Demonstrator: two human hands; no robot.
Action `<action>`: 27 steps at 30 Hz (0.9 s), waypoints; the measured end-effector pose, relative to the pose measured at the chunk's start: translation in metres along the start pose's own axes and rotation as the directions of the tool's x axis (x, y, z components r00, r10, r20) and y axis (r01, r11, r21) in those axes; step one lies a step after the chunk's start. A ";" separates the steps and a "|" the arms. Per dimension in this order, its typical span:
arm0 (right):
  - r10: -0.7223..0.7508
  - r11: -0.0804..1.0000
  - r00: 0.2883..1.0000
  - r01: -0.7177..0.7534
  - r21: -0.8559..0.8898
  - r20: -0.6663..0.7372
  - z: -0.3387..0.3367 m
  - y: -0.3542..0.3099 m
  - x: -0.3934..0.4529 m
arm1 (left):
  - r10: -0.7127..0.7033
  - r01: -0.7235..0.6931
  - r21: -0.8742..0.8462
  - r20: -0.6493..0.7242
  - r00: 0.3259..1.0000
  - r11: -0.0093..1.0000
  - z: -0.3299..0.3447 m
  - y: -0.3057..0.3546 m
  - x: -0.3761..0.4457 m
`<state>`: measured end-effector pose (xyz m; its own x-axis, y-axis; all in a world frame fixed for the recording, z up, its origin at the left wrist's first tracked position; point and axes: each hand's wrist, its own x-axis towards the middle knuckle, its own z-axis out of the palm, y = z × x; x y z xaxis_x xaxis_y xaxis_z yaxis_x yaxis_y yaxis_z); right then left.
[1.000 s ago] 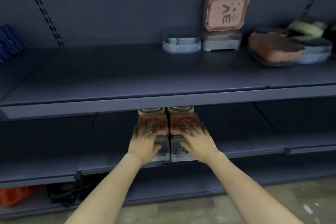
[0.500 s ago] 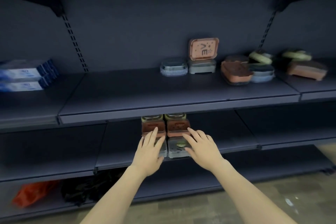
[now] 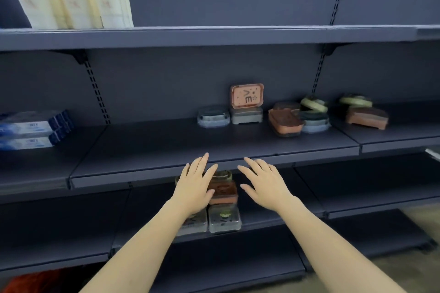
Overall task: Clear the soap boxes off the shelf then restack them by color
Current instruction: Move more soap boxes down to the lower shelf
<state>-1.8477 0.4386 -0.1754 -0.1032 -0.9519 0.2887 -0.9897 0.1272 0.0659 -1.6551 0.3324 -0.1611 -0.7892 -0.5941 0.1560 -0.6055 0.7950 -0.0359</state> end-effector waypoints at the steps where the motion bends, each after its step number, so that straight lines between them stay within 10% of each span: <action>1: -0.006 1.000 1.000 0.006 -0.009 -0.004 -0.003 0.007 0.008 | -0.002 0.002 0.007 -0.010 1.000 1.000 -0.003 0.001 0.008; 27: -0.070 0.995 0.997 0.072 -0.073 0.020 -0.018 0.161 0.259 | -0.298 0.296 0.038 0.083 0.951 0.955 -0.012 -0.031 0.207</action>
<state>-2.0315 0.2177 -0.0726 -0.0351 -0.9638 0.2642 -0.9846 0.0786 0.1559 -1.7988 0.1862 -0.1155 -0.5786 -0.8119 0.0775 -0.8153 0.5786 -0.0253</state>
